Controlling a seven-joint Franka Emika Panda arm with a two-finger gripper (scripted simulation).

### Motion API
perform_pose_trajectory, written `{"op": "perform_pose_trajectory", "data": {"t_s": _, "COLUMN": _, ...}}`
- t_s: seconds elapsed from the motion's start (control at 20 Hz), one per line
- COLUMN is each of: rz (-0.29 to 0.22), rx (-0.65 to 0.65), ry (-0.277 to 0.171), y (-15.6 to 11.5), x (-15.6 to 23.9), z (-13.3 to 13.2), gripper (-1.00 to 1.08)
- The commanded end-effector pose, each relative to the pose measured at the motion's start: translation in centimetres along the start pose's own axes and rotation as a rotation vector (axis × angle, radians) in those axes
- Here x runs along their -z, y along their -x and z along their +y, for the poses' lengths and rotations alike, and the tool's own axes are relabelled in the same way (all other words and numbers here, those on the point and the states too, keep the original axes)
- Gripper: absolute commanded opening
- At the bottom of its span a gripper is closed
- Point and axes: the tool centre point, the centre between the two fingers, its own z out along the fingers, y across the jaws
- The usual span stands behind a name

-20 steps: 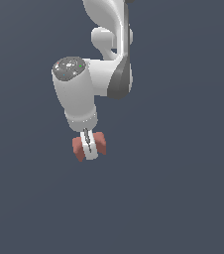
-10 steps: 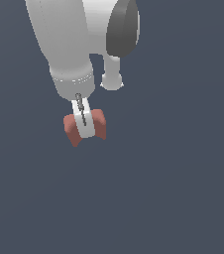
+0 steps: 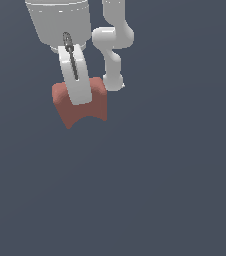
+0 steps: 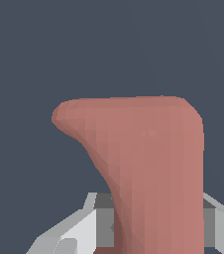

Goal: Pick up the object and move it to a goal position.

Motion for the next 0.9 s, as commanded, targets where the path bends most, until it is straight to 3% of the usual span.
{"op": "perform_pose_trajectory", "data": {"t_s": 0.0, "rz": 0.0, "rx": 0.0, "ry": 0.001, "y": 0.1, "x": 2.2, "z": 0.0, "gripper": -1.0}}
{"op": "perform_pose_trajectory", "data": {"t_s": 0.45, "rz": -0.001, "rx": 0.002, "ry": 0.001, "y": 0.3, "x": 8.1, "z": -0.3, "gripper": -1.0}}
{"op": "perform_pose_trajectory", "data": {"t_s": 0.85, "rz": -0.001, "rx": 0.003, "ry": 0.001, "y": 0.3, "x": 10.9, "z": -0.5, "gripper": -1.0}}
